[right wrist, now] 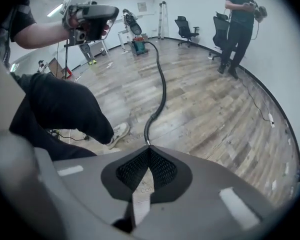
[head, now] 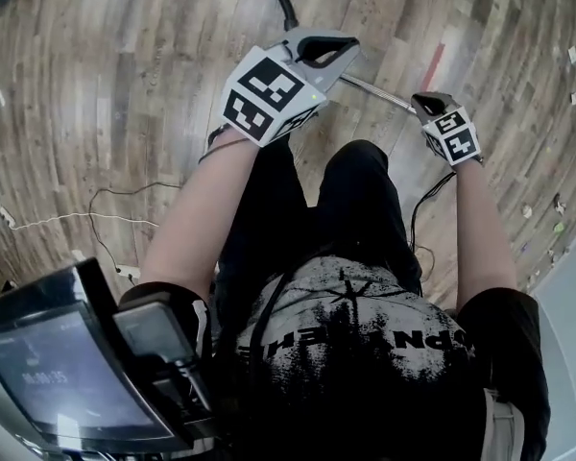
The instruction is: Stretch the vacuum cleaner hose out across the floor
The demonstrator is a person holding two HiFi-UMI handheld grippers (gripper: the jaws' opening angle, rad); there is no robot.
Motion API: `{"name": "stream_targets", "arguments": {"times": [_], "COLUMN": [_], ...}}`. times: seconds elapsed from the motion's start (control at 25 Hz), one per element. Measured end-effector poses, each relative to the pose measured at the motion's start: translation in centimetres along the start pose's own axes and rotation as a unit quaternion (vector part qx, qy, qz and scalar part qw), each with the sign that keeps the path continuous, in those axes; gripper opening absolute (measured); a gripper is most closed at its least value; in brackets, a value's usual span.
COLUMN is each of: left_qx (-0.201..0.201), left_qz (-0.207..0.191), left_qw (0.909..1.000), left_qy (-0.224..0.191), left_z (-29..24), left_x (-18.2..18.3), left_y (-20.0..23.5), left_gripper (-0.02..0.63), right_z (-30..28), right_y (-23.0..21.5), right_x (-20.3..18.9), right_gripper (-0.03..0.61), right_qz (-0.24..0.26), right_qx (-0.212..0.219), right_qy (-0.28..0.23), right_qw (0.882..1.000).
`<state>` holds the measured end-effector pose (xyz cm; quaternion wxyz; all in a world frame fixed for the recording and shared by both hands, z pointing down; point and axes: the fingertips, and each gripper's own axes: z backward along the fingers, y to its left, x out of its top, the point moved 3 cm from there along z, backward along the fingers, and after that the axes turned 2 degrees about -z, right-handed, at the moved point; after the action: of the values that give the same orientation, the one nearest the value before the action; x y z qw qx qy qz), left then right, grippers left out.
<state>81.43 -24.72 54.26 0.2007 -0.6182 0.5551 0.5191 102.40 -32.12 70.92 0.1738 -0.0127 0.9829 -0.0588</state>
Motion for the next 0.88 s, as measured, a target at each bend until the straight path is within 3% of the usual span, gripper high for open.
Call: {"name": "stream_targets", "arguments": {"times": [0.2, 0.32, 0.44, 0.6, 0.72, 0.88], "left_qx": [0.008, 0.003, -0.013, -0.052, -0.058, -0.044], "left_qz": [0.023, 0.001, -0.029, -0.050, -0.071, -0.080], "left_qw": [0.9992, 0.9992, 0.9985, 0.9942, 0.9898, 0.9852], "left_qy": [-0.033, -0.039, -0.045, -0.079, -0.110, -0.145], "left_z": [9.5, 14.8, 17.7, 18.9, 21.1, 23.0], "left_x": [9.4, 14.9, 17.7, 21.1, 24.2, 27.3], "left_y": [-0.4, 0.5, -0.4, -1.0, -1.0, -1.0], "left_gripper": [0.002, 0.002, 0.002, 0.002, 0.002, 0.002], "right_z": [11.7, 18.1, 22.6, 26.0, 29.4, 35.0], "right_y": [3.4, 5.0, 6.6, 6.9, 8.5, 9.3], "right_x": [11.5, 19.7, 24.1, 29.4, 33.4, 36.7], "right_gripper": [0.005, 0.005, 0.005, 0.005, 0.006, 0.006], "right_qz": [-0.007, -0.017, -0.032, -0.049, -0.046, -0.034], "right_qx": [-0.012, -0.043, -0.068, -0.060, -0.056, -0.078], "right_qy": [-0.075, -0.132, -0.193, -0.291, -0.358, -0.455], "right_qw": [0.997, 0.990, 0.978, 0.954, 0.931, 0.887]}}
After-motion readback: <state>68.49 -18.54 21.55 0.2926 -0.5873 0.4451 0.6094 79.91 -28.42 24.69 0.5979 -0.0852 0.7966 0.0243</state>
